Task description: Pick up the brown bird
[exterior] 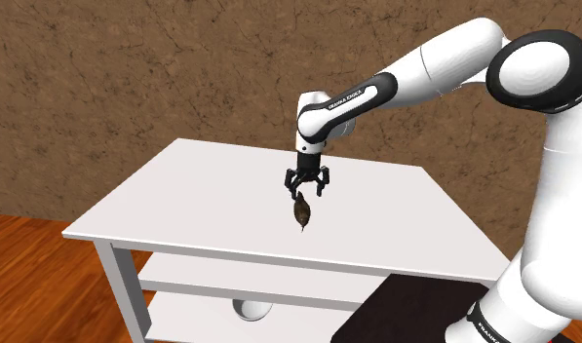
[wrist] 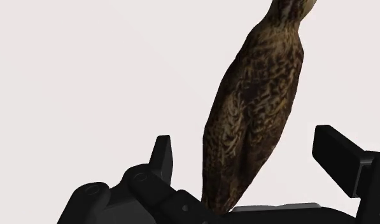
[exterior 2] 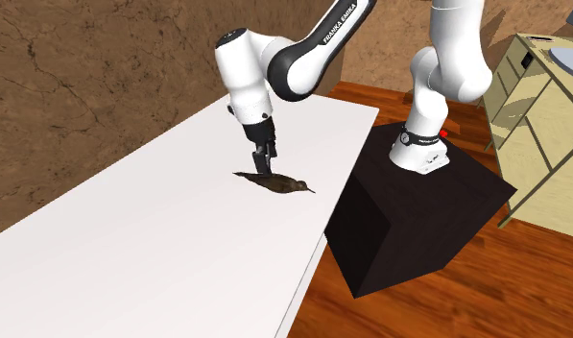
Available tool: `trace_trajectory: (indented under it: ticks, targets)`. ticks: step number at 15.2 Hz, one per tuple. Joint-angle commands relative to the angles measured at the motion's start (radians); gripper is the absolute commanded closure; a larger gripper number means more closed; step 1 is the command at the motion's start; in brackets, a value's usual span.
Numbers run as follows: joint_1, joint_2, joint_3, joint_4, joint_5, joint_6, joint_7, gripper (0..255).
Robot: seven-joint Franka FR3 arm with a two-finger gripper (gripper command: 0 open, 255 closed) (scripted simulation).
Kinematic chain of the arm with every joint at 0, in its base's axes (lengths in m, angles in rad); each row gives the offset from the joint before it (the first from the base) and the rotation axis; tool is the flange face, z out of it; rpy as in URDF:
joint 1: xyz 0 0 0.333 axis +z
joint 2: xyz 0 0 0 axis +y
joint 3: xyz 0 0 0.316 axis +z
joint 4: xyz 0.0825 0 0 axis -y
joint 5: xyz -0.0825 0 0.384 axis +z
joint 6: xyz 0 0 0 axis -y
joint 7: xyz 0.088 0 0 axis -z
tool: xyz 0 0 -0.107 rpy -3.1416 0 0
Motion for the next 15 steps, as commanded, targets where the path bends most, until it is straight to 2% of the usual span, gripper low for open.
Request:
trace_trajectory:
  ticks: [1,10,11,15]
  targets:
    - [0.001,0.077,-0.005,0.060,0.006,0.008,0.022,0]
    - [0.005,0.141,-0.009,0.045,0.000,0.087,0.020,0]
    - [0.005,0.141,-0.009,0.043,0.000,0.089,0.021,255]
    - [0.005,0.140,-0.009,0.041,0.000,0.090,0.020,255]
